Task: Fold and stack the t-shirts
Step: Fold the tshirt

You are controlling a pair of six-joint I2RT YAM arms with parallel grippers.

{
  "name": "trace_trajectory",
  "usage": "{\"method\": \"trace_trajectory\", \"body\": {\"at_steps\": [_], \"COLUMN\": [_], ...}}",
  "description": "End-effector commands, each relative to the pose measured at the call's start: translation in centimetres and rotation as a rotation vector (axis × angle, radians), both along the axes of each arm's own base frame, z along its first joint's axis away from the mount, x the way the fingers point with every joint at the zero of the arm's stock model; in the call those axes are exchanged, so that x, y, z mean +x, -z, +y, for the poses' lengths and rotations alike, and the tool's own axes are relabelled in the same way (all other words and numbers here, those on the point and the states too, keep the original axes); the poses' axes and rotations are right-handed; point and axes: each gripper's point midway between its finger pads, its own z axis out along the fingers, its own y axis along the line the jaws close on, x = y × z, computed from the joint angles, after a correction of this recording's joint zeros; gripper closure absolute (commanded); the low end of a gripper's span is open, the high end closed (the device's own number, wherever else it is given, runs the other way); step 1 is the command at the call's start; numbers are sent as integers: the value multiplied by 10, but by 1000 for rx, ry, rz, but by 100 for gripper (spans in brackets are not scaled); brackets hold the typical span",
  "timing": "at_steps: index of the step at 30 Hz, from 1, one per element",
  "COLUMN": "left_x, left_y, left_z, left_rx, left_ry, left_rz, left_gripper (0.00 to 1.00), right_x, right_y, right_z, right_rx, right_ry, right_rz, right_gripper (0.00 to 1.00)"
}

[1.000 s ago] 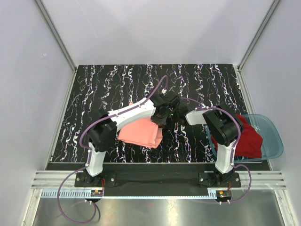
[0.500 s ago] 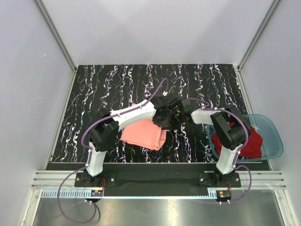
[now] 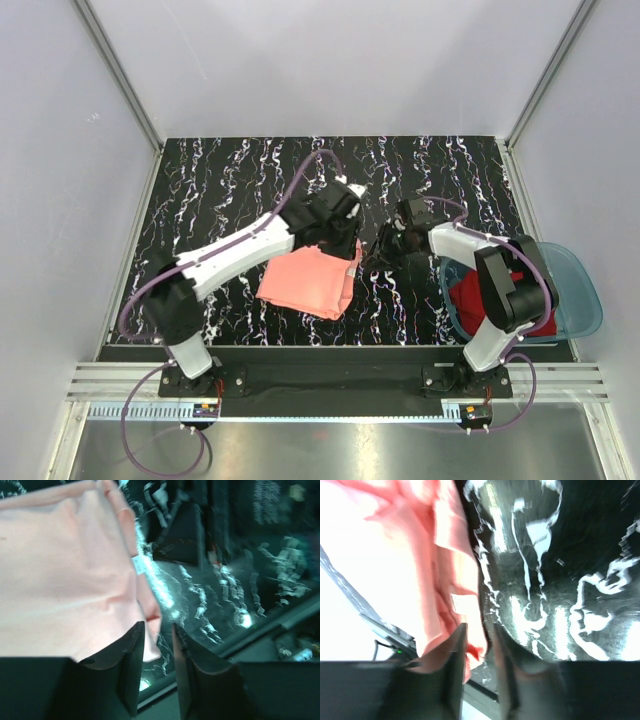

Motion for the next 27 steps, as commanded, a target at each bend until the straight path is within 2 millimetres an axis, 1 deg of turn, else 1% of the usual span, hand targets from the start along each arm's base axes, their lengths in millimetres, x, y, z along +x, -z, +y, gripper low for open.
{"method": "trace_trajectory", "body": {"at_steps": [1,2,3,4,5,6,7,8,10,11,12,15,17,21,27], "left_x": [-6,-13,-13,-17,-23,-26,-30,-36,-41,-44,-45,-45,-46,-48,-54], "left_y": [-29,-18,-12,-9,2,6,11,21,30,38,41,49,51,56,64], "left_z": [-3,-2,1,2,2,2,2,2,3,3,3,4,3,-1,-1], "left_rx": [-167,-187,-196,-209,-223,-233,-242,-255,-262,-266,-268,-265,-266,-280,-275], "left_ry": [49,57,51,54,69,73,77,82,81,82,81,77,75,74,77], "left_rz": [-6,32,51,67,95,103,116,143,162,174,179,183,186,208,233], "left_gripper": [69,72,75,76,77,78,79,79,80,80,80,81,81,82,83], "right_x": [21,27,32,36,40,48,51,59,65,67,73,78,81,88,91], "right_y": [-37,-42,-45,-48,-51,-54,-57,-56,-55,-54,-50,-39,-35,-31,-30], "right_z": [1,1,3,5,7,11,15,18,24,25,26,26,26,28,33], "right_rx": [80,105,123,135,143,158,176,177,199,197,190,157,153,145,167], "right_ry": [-54,-49,-41,-43,-44,-43,-53,-55,-73,-81,-91,-114,-124,-129,-136], "right_rz": [-133,-149,-148,-153,-160,-172,-173,-175,-164,-161,-162,-145,-146,-149,-140], "right_gripper": [58,54,50,42,38,36,34,34,34,34,34,36,36,41,44]}}
